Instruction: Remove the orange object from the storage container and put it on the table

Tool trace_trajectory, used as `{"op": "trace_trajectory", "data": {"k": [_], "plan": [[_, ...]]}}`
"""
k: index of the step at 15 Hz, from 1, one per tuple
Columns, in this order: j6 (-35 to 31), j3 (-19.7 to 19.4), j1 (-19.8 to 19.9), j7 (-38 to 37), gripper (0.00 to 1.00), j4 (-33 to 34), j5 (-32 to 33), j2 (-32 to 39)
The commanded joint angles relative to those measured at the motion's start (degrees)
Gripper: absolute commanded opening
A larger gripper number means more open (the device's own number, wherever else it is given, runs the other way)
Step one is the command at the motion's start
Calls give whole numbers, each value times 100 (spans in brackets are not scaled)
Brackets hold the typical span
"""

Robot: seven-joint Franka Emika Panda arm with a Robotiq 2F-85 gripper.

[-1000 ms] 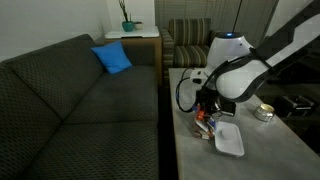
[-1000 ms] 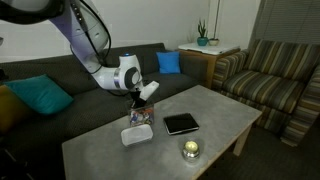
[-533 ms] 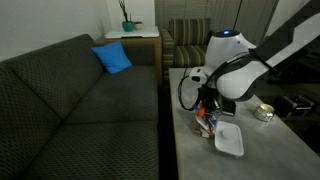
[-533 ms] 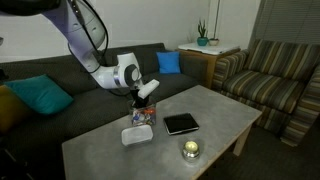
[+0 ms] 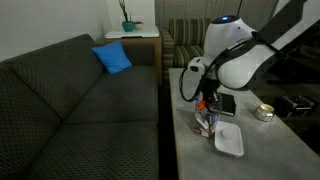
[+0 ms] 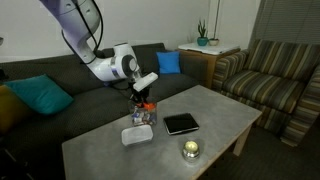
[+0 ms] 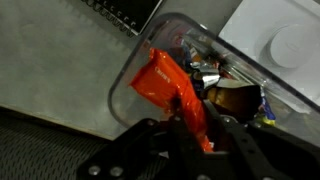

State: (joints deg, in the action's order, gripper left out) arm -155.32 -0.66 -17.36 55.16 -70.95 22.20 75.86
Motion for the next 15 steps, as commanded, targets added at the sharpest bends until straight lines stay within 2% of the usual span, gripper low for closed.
{"op": "trace_trajectory", "data": {"k": [1,6,10,15], "plan": [[-8,-200,-155,-341,6,-703,60,-602],[-34,-299,-256,-593,6,-1072,77,-977],[76,-135,-139,-917,6,-1165,457,-1111],[25,-232,-215,-1330,6,-1458,771,-1401]]}}
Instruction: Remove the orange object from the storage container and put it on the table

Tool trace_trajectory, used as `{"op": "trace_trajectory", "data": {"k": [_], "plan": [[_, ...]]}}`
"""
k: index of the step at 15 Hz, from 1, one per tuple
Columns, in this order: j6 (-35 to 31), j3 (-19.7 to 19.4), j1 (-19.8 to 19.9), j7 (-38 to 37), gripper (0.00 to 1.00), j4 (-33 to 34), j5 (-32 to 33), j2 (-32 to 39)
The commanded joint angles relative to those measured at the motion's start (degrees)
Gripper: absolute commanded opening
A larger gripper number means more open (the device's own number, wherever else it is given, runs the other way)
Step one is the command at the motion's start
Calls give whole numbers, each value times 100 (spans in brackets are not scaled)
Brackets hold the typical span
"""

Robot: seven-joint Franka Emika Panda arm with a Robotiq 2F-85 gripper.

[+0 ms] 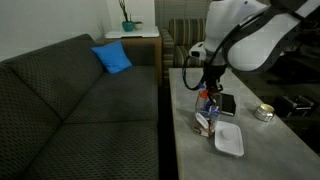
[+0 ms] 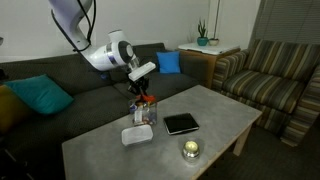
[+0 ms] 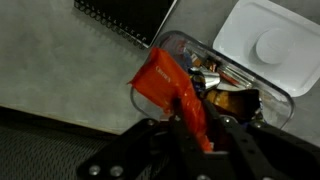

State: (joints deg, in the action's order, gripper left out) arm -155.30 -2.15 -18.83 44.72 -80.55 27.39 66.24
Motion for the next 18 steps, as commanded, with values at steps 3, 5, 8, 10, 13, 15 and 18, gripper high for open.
{"op": "trace_trajectory", "data": {"k": [3,5,8,10,13,15,18], "plan": [[57,-87,-81,-486,6,-621,430,-602],[-49,59,43,-418,6,-567,467,-531],[-237,181,134,-411,6,-380,396,-271],[-238,451,321,-208,6,-226,265,-23],[-145,806,577,-33,6,51,83,372],[-91,865,634,-36,6,216,27,565],[-30,758,606,-181,6,482,-12,792]]}}
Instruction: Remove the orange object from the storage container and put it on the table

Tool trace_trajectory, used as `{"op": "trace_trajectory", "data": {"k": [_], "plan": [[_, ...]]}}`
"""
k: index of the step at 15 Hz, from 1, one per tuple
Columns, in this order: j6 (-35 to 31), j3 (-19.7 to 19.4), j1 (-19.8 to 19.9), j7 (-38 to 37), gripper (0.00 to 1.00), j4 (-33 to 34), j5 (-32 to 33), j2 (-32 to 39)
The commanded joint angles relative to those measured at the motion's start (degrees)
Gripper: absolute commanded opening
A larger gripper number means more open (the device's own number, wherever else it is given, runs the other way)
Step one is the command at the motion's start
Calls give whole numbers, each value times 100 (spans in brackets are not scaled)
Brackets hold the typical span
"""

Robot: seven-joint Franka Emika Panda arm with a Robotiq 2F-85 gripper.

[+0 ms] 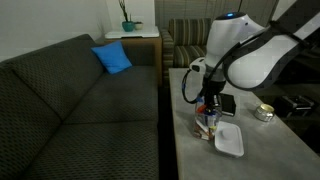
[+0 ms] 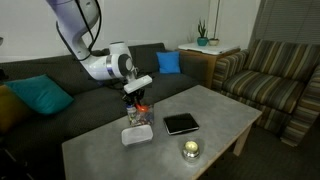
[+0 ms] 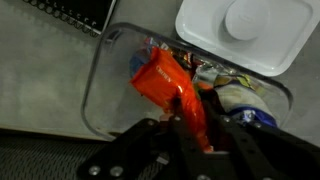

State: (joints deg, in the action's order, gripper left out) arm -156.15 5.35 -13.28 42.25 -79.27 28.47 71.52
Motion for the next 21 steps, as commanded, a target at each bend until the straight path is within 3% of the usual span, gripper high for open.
{"op": "trace_trajectory", "data": {"k": [1,8,9,10,12,13,14,15,16,18,19,21], "plan": [[89,-22,46,34,6,450,-137,326],[129,-338,-130,-323,6,802,-91,431],[140,-362,-149,-364,49,836,-86,433],[153,-356,-149,-379,50,870,-87,440],[168,-357,-158,-403,62,928,-88,459],[164,-354,-157,-405,49,938,-85,457],[168,-349,-155,-406,50,954,-89,459],[175,-354,-164,-415,75,976,-87,470],[172,-344,-157,-390,25,981,-82,469],[189,-324,-152,-377,25,1008,-94,485],[196,-309,-142,-359,36,1013,-99,487],[122,-261,-102,-323,44,1063,-118,555]]}}
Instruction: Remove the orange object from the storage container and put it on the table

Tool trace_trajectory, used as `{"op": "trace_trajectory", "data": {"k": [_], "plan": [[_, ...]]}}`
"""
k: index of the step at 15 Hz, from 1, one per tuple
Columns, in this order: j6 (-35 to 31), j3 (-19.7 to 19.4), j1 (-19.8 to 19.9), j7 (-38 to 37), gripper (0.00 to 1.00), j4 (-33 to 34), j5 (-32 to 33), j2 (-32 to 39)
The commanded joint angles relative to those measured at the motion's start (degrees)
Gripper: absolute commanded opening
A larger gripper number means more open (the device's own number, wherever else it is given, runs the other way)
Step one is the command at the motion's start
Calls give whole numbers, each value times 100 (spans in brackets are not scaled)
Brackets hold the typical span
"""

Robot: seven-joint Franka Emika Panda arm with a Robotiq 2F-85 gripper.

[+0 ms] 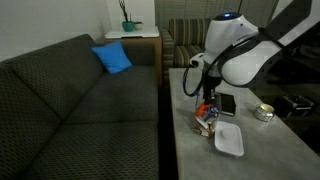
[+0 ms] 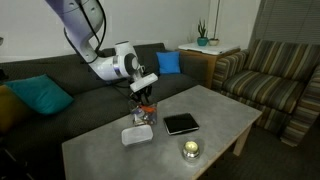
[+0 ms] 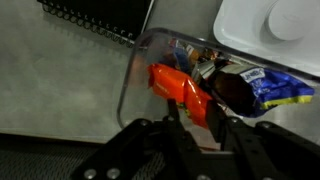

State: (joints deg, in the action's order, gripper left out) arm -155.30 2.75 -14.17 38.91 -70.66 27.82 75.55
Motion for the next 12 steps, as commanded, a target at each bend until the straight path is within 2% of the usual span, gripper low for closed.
{"op": "trace_trajectory", "data": {"k": [1,3,4,8,12], "plan": [[-43,44,29,24,46,226,-78,193],[-204,122,108,12,54,297,-150,301],[-240,148,130,-9,74,339,-199,354],[-492,320,248,-74,99,590,-499,657],[-529,441,301,-15,100,751,-649,839]]}}
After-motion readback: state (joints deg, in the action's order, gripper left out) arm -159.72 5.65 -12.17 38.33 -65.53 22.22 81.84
